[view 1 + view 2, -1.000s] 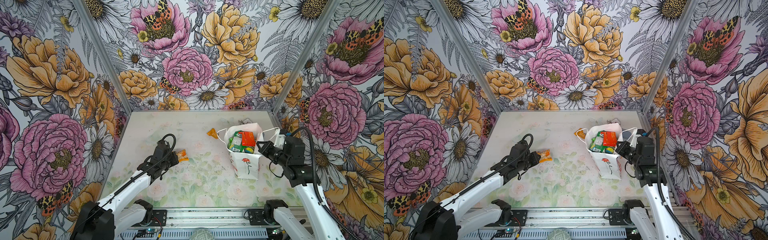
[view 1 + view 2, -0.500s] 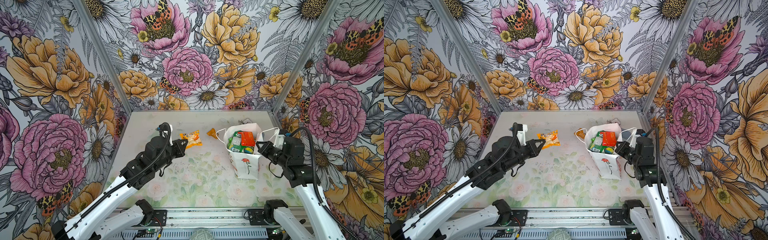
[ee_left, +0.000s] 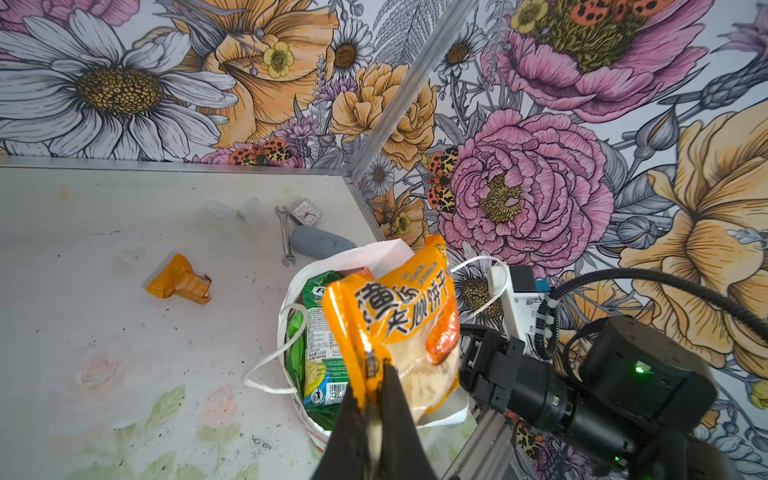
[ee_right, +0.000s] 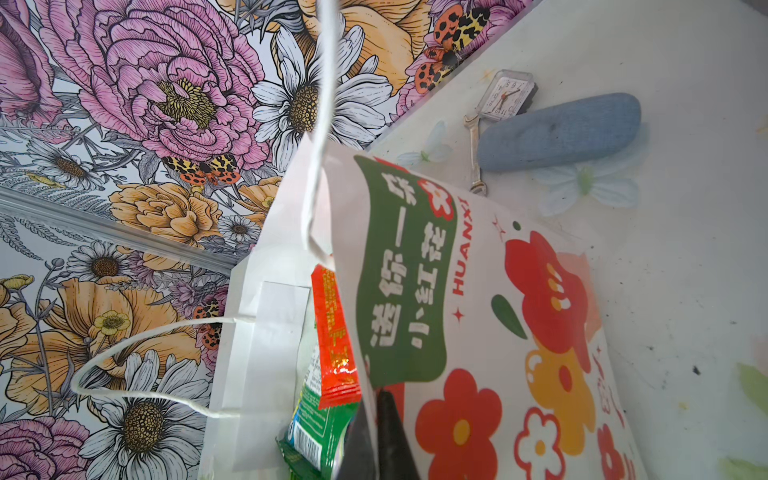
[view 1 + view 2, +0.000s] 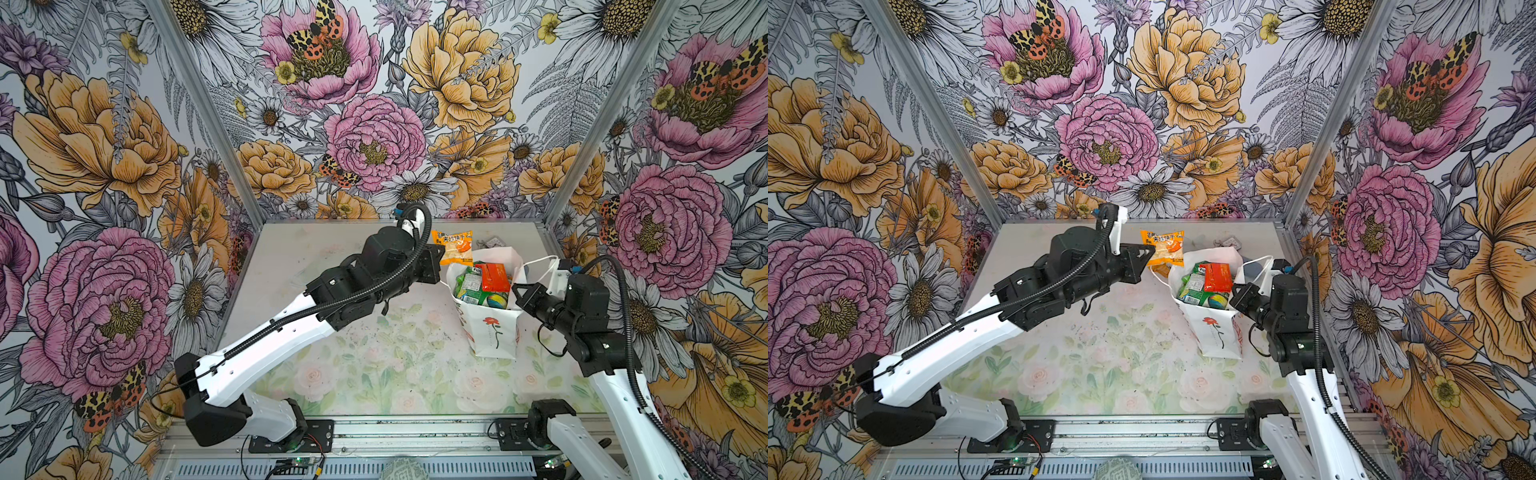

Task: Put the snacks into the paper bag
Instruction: 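Lower the orange biscuit packet into the paper bag held by the right gripper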

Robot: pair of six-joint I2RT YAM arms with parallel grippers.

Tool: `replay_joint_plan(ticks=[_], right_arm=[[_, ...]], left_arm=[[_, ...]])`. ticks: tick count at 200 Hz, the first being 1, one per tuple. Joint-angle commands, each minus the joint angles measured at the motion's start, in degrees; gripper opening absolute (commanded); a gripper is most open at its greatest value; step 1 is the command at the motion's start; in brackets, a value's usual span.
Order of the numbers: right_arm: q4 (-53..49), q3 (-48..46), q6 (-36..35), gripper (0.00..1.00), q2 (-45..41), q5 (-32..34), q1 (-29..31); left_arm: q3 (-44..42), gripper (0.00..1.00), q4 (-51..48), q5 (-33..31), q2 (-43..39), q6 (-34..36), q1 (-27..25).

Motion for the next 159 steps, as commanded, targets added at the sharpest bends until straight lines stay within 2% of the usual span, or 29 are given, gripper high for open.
replay_joint_plan(ticks=[1, 40, 97, 159], right_arm=[[1.12, 0.51, 0.16, 0.0, -0.91, -1.71, 0.64], [1.12, 0.46, 0.01, 0.0, -1.21, -1.44, 0.66], [0.87, 0.33, -0.32, 0.0, -1.48, -1.56, 0.68], [0.72, -0.2, -0.45, 0.0, -2.09, -1.27, 0.66]], left_arm=[[5.55, 0.0, -3.89, 0.99, 3.52, 2.21, -0.25], [12.42, 0.0, -7.39, 4.2, 10.73, 2.6, -0.34], [21.28, 0.0, -14.24, 3.14, 20.12, 3.28, -0.51], [30.44, 0.0, -19.35, 6.28, 30.3, 3.11, -1.98]])
